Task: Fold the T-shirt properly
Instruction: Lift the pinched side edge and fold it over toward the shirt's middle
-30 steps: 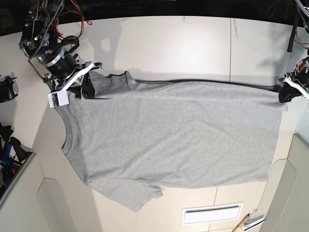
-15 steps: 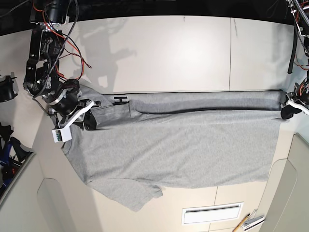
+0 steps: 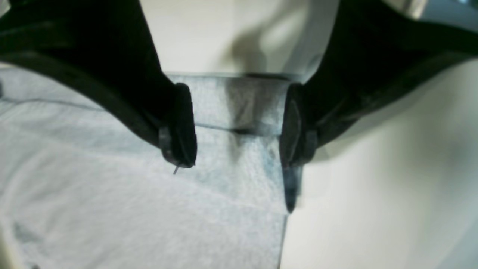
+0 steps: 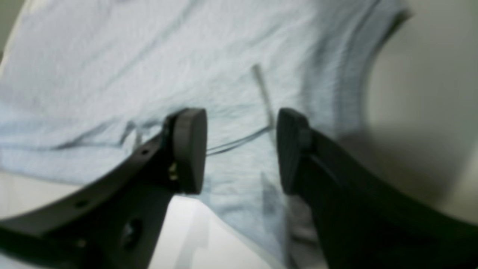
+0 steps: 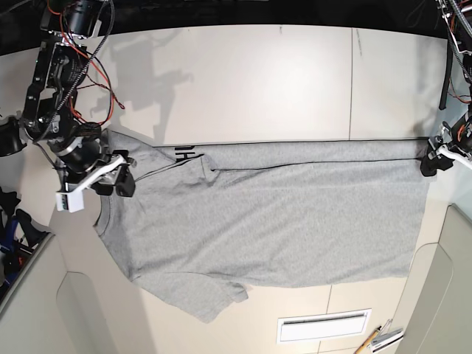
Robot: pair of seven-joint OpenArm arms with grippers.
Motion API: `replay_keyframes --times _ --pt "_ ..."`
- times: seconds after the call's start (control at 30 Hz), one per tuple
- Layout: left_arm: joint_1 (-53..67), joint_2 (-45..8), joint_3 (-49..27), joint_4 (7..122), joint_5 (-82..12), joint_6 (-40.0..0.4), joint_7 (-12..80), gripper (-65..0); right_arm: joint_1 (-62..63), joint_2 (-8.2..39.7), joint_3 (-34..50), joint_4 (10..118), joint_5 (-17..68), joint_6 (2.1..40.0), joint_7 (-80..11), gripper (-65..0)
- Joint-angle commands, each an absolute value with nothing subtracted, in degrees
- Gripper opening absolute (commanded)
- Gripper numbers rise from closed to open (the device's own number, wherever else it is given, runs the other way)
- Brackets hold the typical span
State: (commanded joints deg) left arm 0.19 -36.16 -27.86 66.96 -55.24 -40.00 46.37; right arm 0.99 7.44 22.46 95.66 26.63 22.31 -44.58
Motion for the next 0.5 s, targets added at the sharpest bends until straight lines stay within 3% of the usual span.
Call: replay_keyframes --times 0.2,0.27,0.3,0.37,0.5 --pt "1.98 -36.12 -34.59 66.96 -60.25 -40.0 50.0 -25.9 -3.77 7.49 36.49 96.97 30.46 22.35 -44.71 -34.5" --pt "3.57 -35.68 -34.61 66.96 -60.6 -40.0 49.98 -25.9 -5.15 7.64 39.57 96.86 33.74 23.57 -45.41 -28.6" --pt "4.36 -35.18 -34.61 66.96 -60.53 -40.0 49.98 -23.8 -6.04 7.62 39.99 96.73 34.74 24.08 -45.47 -23.9" --pt "5.13 -34.52 -34.61 66.94 -60.58 -40.0 49.98 -16.9 -7.05 7.6 39.62 95.7 35.05 24.1 -45.41 -21.3" --pt "5.13 -33.45 -34.61 66.94 -59.96 -40.0 50.0 -16.9 -7.14 7.57 38.54 89.8 36.95 25.8 -44.8 -21.3"
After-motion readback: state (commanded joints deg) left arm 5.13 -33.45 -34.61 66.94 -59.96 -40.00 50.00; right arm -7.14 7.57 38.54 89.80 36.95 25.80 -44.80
